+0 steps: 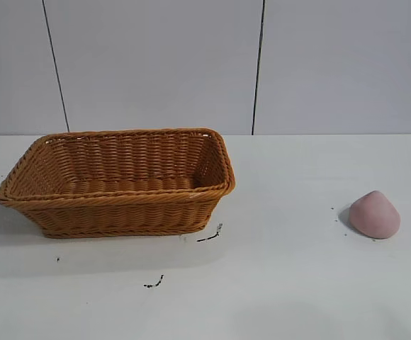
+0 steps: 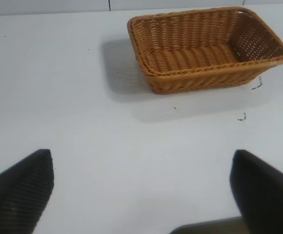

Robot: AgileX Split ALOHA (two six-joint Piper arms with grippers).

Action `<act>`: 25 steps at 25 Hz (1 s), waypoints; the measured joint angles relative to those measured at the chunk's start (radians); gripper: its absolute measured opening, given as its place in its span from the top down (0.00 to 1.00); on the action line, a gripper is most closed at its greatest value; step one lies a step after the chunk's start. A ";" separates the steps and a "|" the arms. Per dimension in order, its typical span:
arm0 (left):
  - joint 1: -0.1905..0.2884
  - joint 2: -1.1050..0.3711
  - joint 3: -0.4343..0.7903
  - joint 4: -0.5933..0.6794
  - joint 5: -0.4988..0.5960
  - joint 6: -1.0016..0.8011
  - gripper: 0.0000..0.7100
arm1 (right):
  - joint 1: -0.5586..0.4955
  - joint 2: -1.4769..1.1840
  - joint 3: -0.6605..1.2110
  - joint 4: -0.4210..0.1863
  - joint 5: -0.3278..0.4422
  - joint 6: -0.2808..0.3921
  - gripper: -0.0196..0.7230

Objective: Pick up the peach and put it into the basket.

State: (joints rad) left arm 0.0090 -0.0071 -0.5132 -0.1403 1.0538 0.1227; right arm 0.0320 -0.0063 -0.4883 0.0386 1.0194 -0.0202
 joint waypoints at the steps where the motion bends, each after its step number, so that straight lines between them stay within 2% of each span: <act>1: 0.000 0.000 0.000 0.000 0.000 0.000 0.02 | 0.000 0.000 0.000 0.000 0.000 0.000 0.13; 13: 0.000 0.000 0.000 0.000 0.000 0.000 0.02 | 0.000 0.054 -0.026 0.001 0.002 0.007 0.13; 25: 0.000 0.000 0.000 0.000 0.000 0.000 0.02 | 0.000 0.843 -0.342 0.022 -0.009 0.020 0.13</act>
State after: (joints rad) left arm 0.0090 -0.0071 -0.5132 -0.1403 1.0538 0.1227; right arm 0.0320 0.8371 -0.8301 0.0611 1.0105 0.0000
